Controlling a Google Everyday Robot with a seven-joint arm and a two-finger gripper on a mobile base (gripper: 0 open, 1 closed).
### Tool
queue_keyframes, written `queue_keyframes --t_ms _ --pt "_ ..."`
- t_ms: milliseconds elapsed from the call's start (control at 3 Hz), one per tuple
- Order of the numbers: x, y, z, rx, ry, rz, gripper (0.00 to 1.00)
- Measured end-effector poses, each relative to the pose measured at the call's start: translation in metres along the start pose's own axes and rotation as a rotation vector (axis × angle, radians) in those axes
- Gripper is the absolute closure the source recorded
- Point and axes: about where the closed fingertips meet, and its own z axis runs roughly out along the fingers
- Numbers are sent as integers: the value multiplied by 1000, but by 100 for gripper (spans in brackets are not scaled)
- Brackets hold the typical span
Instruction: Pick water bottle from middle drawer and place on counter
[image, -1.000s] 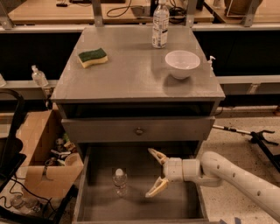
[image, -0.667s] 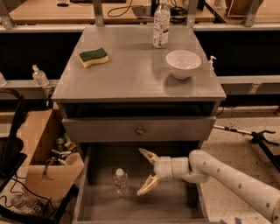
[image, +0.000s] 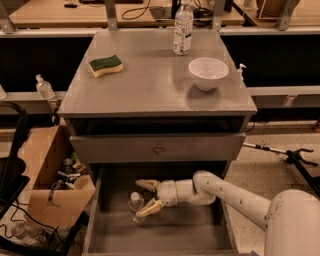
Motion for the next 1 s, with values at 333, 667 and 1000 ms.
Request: queue_keyframes --t_ms 333,667,1000 --pt "-2 15 17 -72 5 28 50" --pt "-15 46 23 -153 33 40 81" --pt "-18 58 27 -187 30 48 100"
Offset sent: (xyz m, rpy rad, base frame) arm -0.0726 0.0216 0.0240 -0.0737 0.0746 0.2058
